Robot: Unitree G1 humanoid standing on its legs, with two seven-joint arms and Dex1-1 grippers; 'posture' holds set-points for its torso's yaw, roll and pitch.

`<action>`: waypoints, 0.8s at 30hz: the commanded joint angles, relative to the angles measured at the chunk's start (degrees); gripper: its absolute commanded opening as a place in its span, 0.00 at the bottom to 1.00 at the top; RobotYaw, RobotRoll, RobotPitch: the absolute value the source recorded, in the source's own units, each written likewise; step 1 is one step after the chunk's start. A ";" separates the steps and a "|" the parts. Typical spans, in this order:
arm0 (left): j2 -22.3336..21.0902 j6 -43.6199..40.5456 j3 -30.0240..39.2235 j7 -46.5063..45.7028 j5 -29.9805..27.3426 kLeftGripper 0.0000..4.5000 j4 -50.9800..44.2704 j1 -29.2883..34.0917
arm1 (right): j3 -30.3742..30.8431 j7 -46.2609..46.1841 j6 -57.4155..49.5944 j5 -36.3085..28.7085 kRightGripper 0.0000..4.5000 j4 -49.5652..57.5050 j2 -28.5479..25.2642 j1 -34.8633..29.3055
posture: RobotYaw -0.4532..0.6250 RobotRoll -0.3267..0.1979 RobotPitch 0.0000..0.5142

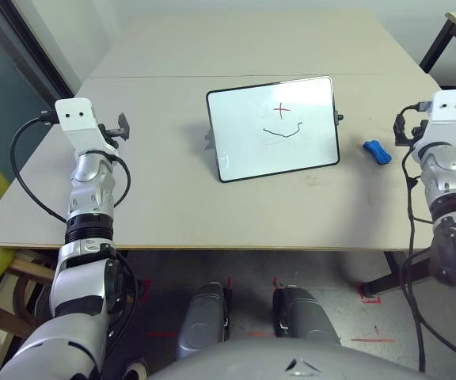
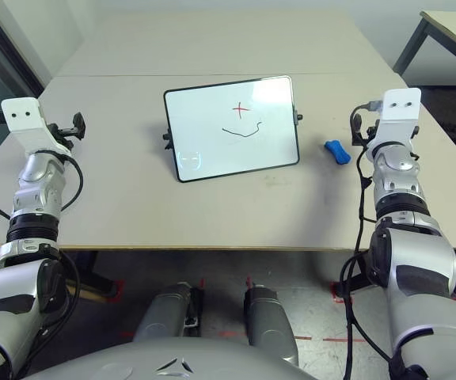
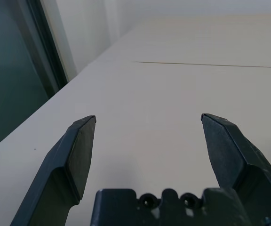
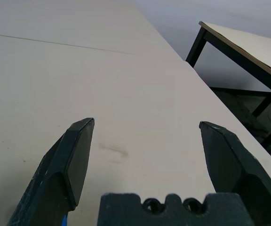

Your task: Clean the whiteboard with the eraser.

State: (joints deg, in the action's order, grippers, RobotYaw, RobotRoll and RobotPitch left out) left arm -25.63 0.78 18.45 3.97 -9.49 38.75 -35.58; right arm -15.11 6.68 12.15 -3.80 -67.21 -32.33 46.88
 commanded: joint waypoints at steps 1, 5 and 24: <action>0.27 -0.32 0.19 0.11 -0.33 1.00 0.41 -0.10 | -0.56 -0.12 0.44 -0.54 0.99 0.23 -0.47 0.54 | 0.66 0.62 0.13; -0.66 -0.12 -0.43 1.57 0.11 1.00 0.17 -1.51 | -0.12 0.35 -0.24 -0.39 0.99 1.09 -0.26 0.97 | 0.66 0.62 0.14; -11.67 -10.92 -9.77 46.87 -5.12 1.00 -2.17 -11.58 | 6.96 20.81 -28.90 0.08 0.99 24.61 -6.15 -0.35 | 0.58 0.62 0.13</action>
State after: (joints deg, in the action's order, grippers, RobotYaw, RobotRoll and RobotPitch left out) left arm -35.79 -7.33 10.52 44.85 -13.46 38.84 -46.04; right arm -9.17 25.97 -14.26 -3.75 -44.03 -37.88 47.29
